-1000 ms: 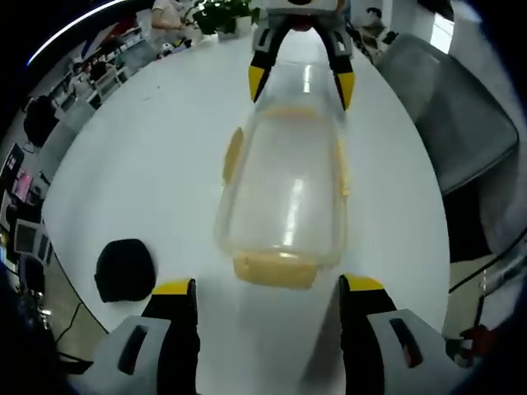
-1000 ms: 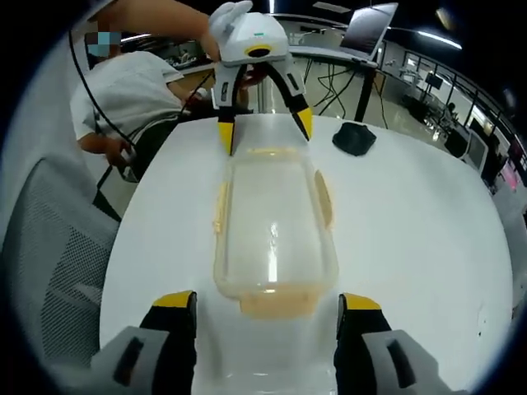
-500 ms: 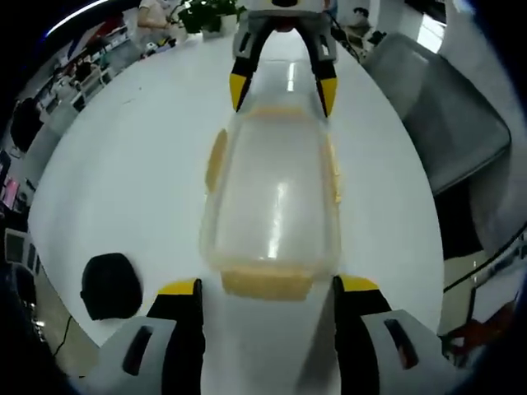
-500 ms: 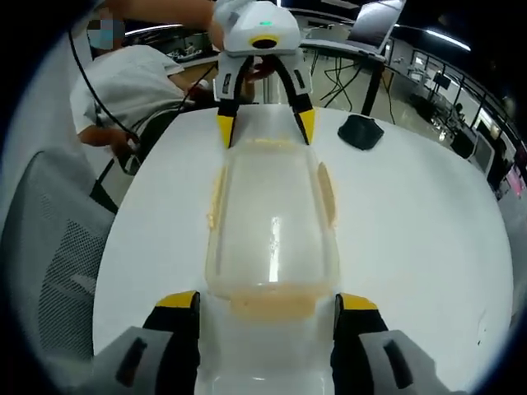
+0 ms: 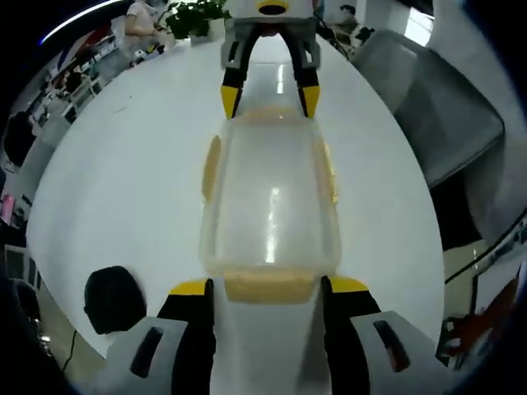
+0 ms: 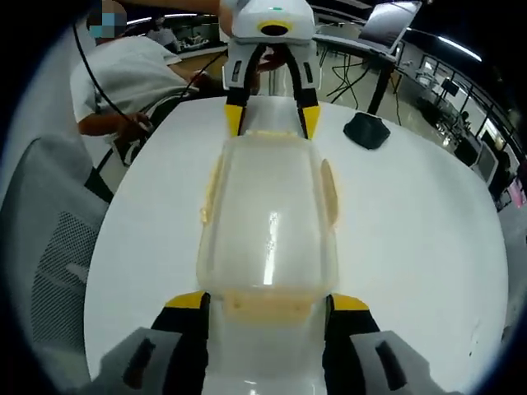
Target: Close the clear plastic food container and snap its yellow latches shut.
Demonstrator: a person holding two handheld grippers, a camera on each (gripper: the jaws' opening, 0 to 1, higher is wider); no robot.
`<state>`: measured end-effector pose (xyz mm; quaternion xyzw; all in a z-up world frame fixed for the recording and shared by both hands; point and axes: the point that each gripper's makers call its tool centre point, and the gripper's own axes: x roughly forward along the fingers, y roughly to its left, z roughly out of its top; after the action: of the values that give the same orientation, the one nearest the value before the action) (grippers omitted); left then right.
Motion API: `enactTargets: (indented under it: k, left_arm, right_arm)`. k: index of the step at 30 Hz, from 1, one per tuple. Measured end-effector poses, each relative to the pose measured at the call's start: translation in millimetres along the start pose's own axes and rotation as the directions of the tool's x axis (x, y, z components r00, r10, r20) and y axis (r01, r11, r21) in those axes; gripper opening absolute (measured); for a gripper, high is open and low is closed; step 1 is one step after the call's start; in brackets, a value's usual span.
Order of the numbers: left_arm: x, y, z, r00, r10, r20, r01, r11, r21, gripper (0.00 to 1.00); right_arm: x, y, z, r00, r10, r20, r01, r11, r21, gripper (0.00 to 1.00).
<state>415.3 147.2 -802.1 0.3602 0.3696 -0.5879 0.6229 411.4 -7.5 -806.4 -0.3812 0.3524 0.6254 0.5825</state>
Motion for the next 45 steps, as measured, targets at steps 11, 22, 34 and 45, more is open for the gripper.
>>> enactTargets:
  k: [11, 22, 34, 45]
  left_arm:
    - [-3, -3.8, -0.8, 1.000, -0.018, 0.003, 0.018, 0.999, 0.027, 0.41]
    - [-3, -3.0, 0.7, 0.999, 0.011, -0.040, -0.011, 1.000, 0.005, 0.37]
    - [-3, -6.6, -0.8, 0.996, 0.043, -0.075, -0.041, 0.999, 0.023, 0.36]
    - [-4, -4.8, -3.0, 0.992, 0.053, -0.115, -0.054, 0.998, -0.010, 0.35]
  right_arm:
    - [-2, 2, -1.2, 1.000, 0.009, -0.016, -0.009, 1.000, -0.011, 0.44]
    - [-4, 1, -3.0, 1.000, 0.001, -0.023, -0.001, 1.000, -0.008, 0.36]
    - [-4, 1, -3.7, 0.999, -0.004, -0.053, 0.003, 1.000, -0.006, 0.35]
    - [-7, -1, -2.8, 0.999, 0.000, -0.042, 0.000, 1.000, 0.007, 0.34]
